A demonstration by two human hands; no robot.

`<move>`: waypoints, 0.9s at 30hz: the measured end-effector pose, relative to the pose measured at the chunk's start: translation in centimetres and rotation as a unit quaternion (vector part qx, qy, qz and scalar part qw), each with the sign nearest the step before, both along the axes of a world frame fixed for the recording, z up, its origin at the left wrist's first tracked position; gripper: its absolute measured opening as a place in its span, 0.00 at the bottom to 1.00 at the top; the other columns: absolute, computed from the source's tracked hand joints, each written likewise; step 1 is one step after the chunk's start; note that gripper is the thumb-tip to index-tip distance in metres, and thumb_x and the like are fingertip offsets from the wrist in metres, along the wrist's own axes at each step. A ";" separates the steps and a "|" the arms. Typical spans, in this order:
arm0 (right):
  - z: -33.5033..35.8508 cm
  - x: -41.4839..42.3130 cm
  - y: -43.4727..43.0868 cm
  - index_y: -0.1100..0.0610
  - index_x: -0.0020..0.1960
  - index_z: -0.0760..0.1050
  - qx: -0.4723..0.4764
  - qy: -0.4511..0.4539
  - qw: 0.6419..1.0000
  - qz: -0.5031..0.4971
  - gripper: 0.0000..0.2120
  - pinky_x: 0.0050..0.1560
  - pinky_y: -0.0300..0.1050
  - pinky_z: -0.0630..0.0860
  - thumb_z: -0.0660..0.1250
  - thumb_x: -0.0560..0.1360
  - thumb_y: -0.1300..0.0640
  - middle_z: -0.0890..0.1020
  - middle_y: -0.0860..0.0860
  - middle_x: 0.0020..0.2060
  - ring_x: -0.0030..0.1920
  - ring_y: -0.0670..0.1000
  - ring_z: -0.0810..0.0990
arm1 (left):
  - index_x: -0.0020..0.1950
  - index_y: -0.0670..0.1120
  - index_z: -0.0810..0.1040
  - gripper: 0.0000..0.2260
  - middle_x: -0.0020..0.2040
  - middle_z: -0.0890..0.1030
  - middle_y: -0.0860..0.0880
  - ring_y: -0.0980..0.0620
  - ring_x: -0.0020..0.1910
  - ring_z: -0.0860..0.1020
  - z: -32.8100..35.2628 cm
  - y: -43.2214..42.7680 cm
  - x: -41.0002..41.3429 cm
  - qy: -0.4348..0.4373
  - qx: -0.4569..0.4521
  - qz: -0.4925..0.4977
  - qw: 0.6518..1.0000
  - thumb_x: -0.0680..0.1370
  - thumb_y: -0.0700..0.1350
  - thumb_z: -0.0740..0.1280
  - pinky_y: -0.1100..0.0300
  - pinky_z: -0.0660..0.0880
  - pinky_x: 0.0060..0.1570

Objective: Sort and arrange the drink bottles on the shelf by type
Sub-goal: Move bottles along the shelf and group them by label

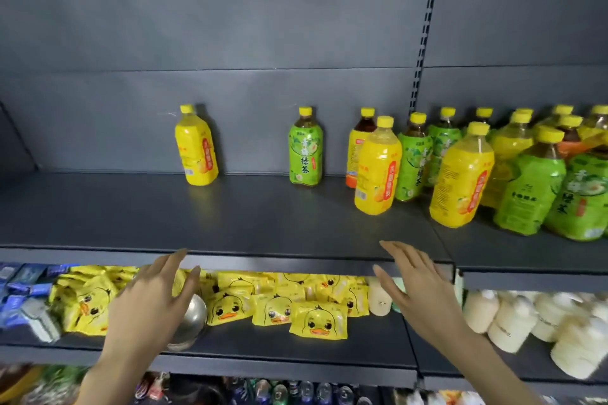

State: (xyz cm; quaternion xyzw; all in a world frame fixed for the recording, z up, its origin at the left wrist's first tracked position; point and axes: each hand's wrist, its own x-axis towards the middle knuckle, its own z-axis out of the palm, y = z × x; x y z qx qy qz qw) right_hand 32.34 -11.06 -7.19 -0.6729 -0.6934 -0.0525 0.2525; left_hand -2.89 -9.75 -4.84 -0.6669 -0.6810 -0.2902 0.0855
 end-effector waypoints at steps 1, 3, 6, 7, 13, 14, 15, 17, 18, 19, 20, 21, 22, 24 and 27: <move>0.1 -0.9 1.0 0.52 0.68 0.70 -0.004 0.000 1.000 0.005 0.37 0.59 0.48 0.73 0.38 0.76 0.31 0.76 0.48 0.63 0.62 0.52 0.75 | 0.58 0.45 0.80 0.14 0.48 0.83 0.45 0.39 0.42 0.81 0.0 0.8 -0.8 0.002 0.003 -0.002 1.000 0.74 0.47 0.71 0.55 0.71 0.31; 0.2 -2.5 3.1 0.51 0.69 0.69 -0.008 -0.001 1.000 0.013 0.37 0.59 0.48 0.72 0.37 0.75 0.31 0.75 0.47 0.64 0.63 0.51 0.74 | 0.58 0.46 0.80 0.14 0.50 0.83 0.45 0.39 0.43 0.81 -0.1 2.5 -2.4 0.002 0.009 0.002 1.000 0.74 0.47 0.70 0.56 0.71 0.31; 0.4 -4.4 6.4 0.51 0.69 0.68 0.002 0.003 1.000 0.024 0.35 0.59 0.49 0.72 0.40 0.76 0.32 0.75 0.46 0.64 0.63 0.51 0.74 | 0.59 0.46 0.79 0.15 0.52 0.82 0.45 0.39 0.46 0.81 -0.2 5.6 -4.0 -0.004 0.016 0.012 1.000 0.74 0.48 0.70 0.55 0.72 0.32; 0.6 -5.0 7.6 0.51 0.69 0.69 0.008 0.004 1.000 0.024 0.33 0.59 0.49 0.73 0.42 0.76 0.33 0.75 0.47 0.63 0.63 0.51 0.74 | 0.59 0.46 0.79 0.15 0.52 0.83 0.45 0.38 0.47 0.81 0.0 6.8 -4.4 -0.001 0.021 0.015 1.000 0.74 0.48 0.70 0.53 0.73 0.32; 1.6 -7.3 15.3 0.51 0.72 0.64 0.031 0.033 0.999 0.027 0.30 0.61 0.48 0.70 0.49 0.77 0.35 0.70 0.47 0.67 0.67 0.50 0.69 | 0.61 0.46 0.79 0.16 0.52 0.82 0.45 0.38 0.49 0.80 1.1 15.3 -6.7 0.012 0.031 0.024 0.999 0.75 0.50 0.68 0.47 0.75 0.38; 1.9 -7.6 16.8 0.51 0.73 0.62 0.030 0.044 0.998 0.028 0.29 0.63 0.48 0.69 0.51 0.77 0.37 0.69 0.47 0.69 0.68 0.50 0.68 | 0.62 0.46 0.78 0.16 0.53 0.82 0.45 0.38 0.51 0.79 1.4 16.9 -7.0 0.009 0.024 0.027 0.999 0.75 0.50 0.68 0.46 0.75 0.39; 2.3 -7.9 18.3 0.51 0.74 0.61 0.032 0.052 0.998 0.027 0.29 0.63 0.48 0.69 0.53 0.77 0.39 0.67 0.47 0.70 0.69 0.50 0.66 | 0.63 0.46 0.77 0.17 0.55 0.81 0.45 0.38 0.53 0.78 1.7 18.4 -7.2 0.004 0.015 0.028 0.999 0.76 0.51 0.67 0.46 0.75 0.41; 2.7 -8.4 21.4 0.51 0.75 0.57 0.040 0.068 0.997 0.024 0.29 0.63 0.48 0.70 0.56 0.77 0.42 0.63 0.48 0.72 0.71 0.50 0.64 | 0.65 0.46 0.75 0.18 0.60 0.78 0.45 0.38 0.57 0.76 2.1 21.2 -7.4 -0.018 0.012 0.027 0.999 0.77 0.51 0.66 0.45 0.74 0.43; 2.9 -8.5 23.0 0.51 0.76 0.55 0.042 0.080 0.996 0.022 0.30 0.62 0.48 0.71 0.58 0.77 0.42 0.61 0.49 0.73 0.71 0.51 0.64 | 0.66 0.46 0.74 0.19 0.63 0.76 0.45 0.38 0.58 0.75 2.3 22.4 -7.5 -0.035 0.018 0.024 0.999 0.77 0.51 0.65 0.44 0.74 0.44; 3.1 -8.7 24.7 0.51 0.76 0.53 0.044 0.096 0.994 0.018 0.32 0.61 0.47 0.72 0.59 0.76 0.42 0.59 0.50 0.73 0.71 0.51 0.64 | 0.68 0.46 0.72 0.20 0.65 0.74 0.45 0.38 0.60 0.73 2.5 23.7 -7.6 -0.051 0.024 0.019 0.998 0.77 0.50 0.65 0.43 0.73 0.45; 3.2 -8.9 26.4 0.51 0.77 0.52 0.045 0.118 0.992 0.012 0.34 0.60 0.48 0.73 0.60 0.76 0.43 0.58 0.52 0.73 0.70 0.53 0.65 | 0.70 0.47 0.69 0.22 0.67 0.72 0.45 0.38 0.62 0.72 2.7 25.0 -7.7 -0.064 0.028 0.015 0.997 0.77 0.50 0.65 0.42 0.73 0.46; 3.2 -9.0 27.9 0.51 0.77 0.50 0.043 0.145 0.988 0.006 0.36 0.60 0.49 0.73 0.62 0.75 0.43 0.57 0.53 0.73 0.70 0.54 0.65 | 0.72 0.47 0.66 0.25 0.69 0.70 0.45 0.38 0.64 0.70 2.8 26.4 -7.9 -0.080 0.027 0.012 0.996 0.77 0.50 0.65 0.40 0.73 0.47; 3.3 -9.1 29.4 0.50 0.77 0.49 0.042 0.175 0.984 0.003 0.38 0.61 0.51 0.72 0.65 0.75 0.44 0.57 0.54 0.73 0.70 0.55 0.66 | 0.74 0.47 0.62 0.28 0.70 0.67 0.44 0.38 0.65 0.68 3.0 27.8 -8.0 -0.101 0.022 0.012 0.995 0.77 0.51 0.66 0.39 0.72 0.48; 3.6 -9.5 32.2 0.49 0.77 0.46 0.053 0.228 0.972 0.003 0.42 0.62 0.55 0.70 0.69 0.73 0.45 0.57 0.55 0.71 0.69 0.57 0.67 | 0.77 0.48 0.55 0.35 0.73 0.63 0.42 0.37 0.68 0.65 3.5 30.8 -8.2 -0.147 0.006 0.004 0.989 0.75 0.51 0.69 0.36 0.70 0.53; 4.8 -10.8 35.7 0.44 0.76 0.44 0.065 0.277 0.958 -0.021 0.47 0.61 0.60 0.70 0.72 0.70 0.44 0.58 0.55 0.71 0.67 0.59 0.68 | 0.78 0.49 0.47 0.43 0.73 0.59 0.39 0.33 0.68 0.64 4.1 35.5 -7.9 -0.202 -0.017 -0.038 0.978 0.73 0.50 0.72 0.35 0.68 0.58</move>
